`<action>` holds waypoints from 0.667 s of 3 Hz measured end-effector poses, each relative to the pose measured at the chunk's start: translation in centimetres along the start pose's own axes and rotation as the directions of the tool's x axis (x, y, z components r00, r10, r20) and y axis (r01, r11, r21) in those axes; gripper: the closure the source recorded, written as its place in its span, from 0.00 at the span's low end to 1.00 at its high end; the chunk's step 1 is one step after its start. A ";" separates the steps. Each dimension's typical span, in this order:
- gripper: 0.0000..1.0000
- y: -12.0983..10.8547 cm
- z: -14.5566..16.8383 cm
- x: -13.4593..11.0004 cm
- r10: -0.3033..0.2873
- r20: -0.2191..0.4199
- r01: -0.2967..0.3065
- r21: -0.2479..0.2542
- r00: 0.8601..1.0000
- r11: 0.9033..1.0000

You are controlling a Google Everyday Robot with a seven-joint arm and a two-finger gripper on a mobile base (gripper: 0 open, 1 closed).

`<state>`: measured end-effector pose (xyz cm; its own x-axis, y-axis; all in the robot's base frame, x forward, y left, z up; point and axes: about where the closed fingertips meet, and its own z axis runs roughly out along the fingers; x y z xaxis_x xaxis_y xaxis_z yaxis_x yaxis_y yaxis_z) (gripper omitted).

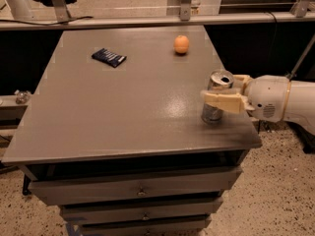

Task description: Pick redbull can

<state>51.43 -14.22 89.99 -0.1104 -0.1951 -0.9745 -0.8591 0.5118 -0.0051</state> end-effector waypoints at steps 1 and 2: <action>0.86 -0.4 0.4 -1.2 -0.011 0.026 0.011 -0.002 1.000 1.000; 1.00 -0.9 1.7 -4.1 -0.034 0.069 0.035 -0.010 0.997 0.999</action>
Offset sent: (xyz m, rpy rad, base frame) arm 0.0401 0.0316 0.0695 0.0812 -0.1154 0.0294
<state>53.50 -12.43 93.58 -0.0464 -0.1542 -0.9869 -0.8674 0.4963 -0.0368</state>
